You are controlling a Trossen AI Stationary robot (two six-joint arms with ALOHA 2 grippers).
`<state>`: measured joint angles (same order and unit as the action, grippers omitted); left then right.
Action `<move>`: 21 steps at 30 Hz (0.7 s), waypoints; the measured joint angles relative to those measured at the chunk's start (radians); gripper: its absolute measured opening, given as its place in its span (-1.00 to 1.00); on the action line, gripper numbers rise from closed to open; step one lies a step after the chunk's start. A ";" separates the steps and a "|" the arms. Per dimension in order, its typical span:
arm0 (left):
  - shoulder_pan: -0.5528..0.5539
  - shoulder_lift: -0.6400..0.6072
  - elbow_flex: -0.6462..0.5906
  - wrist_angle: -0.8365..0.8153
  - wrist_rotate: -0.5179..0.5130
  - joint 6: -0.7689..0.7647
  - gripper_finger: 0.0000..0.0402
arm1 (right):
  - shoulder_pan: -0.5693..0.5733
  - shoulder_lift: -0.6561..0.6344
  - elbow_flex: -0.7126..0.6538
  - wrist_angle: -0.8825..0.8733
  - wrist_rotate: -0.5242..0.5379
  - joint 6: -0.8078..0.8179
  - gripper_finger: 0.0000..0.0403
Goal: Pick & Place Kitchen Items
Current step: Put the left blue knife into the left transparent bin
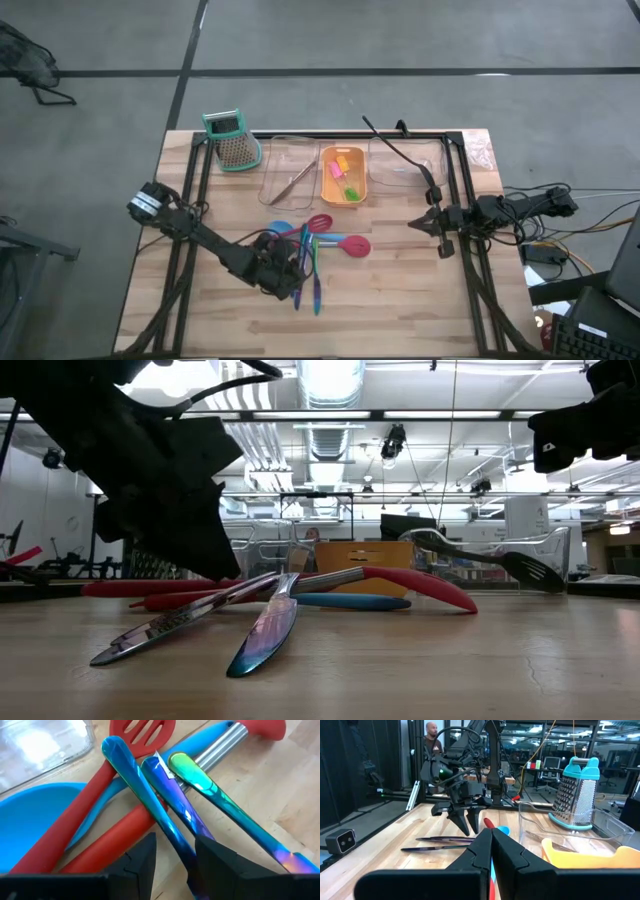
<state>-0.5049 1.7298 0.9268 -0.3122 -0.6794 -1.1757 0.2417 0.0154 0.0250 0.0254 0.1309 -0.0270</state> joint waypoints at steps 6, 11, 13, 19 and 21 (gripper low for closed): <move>-0.002 0.000 -0.009 0.002 0.000 -0.001 -0.29 | 0.000 0.000 0.000 0.000 0.000 -0.001 -0.96; -0.003 0.000 -0.037 0.034 0.010 -0.008 -0.29 | 0.000 0.000 0.000 0.000 0.000 -0.001 -0.96; -0.003 0.000 -0.045 0.057 0.009 -0.004 -0.29 | 0.000 0.000 0.000 0.000 0.000 -0.002 -0.96; -0.003 0.000 -0.064 0.151 0.009 0.026 -0.29 | 0.000 0.000 0.000 0.000 0.000 -0.001 -0.96; -0.003 0.000 -0.065 0.151 0.009 0.030 -0.29 | 0.000 0.000 0.000 0.000 0.000 -0.001 -0.96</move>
<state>-0.5076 1.7300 0.8622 -0.1612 -0.6704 -1.1455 0.2417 0.0154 0.0250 0.0254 0.1310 -0.0279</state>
